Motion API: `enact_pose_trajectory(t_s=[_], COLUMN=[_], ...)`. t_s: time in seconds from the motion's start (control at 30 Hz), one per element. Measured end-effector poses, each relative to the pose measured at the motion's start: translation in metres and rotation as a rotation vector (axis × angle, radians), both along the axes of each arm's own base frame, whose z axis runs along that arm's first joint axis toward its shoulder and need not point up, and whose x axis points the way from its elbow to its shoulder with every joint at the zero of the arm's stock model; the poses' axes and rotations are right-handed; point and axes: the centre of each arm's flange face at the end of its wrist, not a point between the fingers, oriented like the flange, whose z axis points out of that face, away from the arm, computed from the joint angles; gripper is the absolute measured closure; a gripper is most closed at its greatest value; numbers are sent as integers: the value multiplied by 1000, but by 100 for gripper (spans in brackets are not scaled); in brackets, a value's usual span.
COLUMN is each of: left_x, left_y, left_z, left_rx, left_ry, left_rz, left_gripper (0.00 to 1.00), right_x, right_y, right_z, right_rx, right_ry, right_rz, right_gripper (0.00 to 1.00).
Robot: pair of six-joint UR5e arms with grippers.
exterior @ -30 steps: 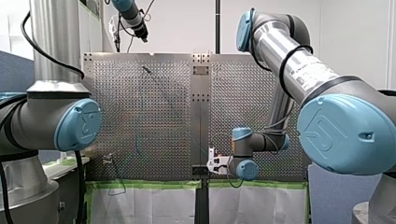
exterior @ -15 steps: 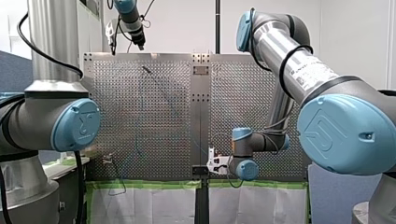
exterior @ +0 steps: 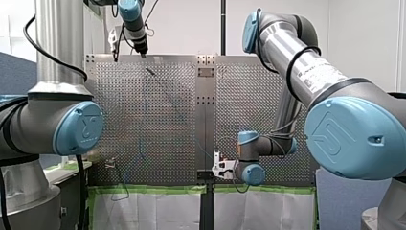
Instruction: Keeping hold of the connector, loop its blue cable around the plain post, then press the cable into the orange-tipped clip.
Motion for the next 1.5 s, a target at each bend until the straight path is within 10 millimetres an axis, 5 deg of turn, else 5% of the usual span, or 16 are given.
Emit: enact_pose_trajectory(t_s=[0.83,1.5], left_x=[-10,9], left_y=[-38,-19], left_z=[-7,-28], left_rx=[-2,55], left_ry=[23,85], left_rz=[-128,-8], left_gripper=[0,0], right_x=[0,1], right_y=[1,2], right_z=[-1,-1], right_rx=[5,7], right_ry=[3,4], right_rz=[3,4], right_gripper=[100,100])
